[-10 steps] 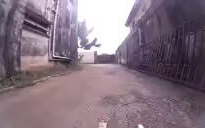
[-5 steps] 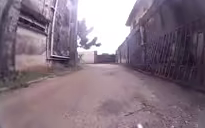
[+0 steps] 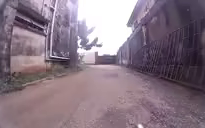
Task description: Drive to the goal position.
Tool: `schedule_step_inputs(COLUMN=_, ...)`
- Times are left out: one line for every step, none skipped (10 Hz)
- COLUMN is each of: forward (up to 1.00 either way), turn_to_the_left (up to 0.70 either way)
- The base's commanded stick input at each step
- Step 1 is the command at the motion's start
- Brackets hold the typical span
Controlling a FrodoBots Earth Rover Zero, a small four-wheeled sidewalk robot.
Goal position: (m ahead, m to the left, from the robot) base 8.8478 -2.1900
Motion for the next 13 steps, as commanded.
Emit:
schedule_step_inputs(forward=0.5, turn_to_the_left=0.0)
schedule_step_inputs(forward=0.5, turn_to_the_left=0.0)
schedule_step_inputs(forward=0.5, turn_to_the_left=0.0)
schedule_step_inputs(forward=0.5, turn_to_the_left=0.0)
schedule_step_inputs(forward=0.5, turn_to_the_left=0.0)
schedule_step_inputs(forward=0.5, turn_to_the_left=0.0)
schedule_step_inputs(forward=0.5, turn_to_the_left=0.0)
schedule_step_inputs(forward=0.5, turn_to_the_left=0.0)
schedule_step_inputs(forward=0.5, turn_to_the_left=0.0)
schedule_step_inputs(forward=0.5, turn_to_the_left=0.0)
schedule_step_inputs(forward=0.5, turn_to_the_left=0.0)
schedule_step_inputs(forward=0.5, turn_to_the_left=0.0)
schedule_step_inputs(forward=0.5, turn_to_the_left=0.0)
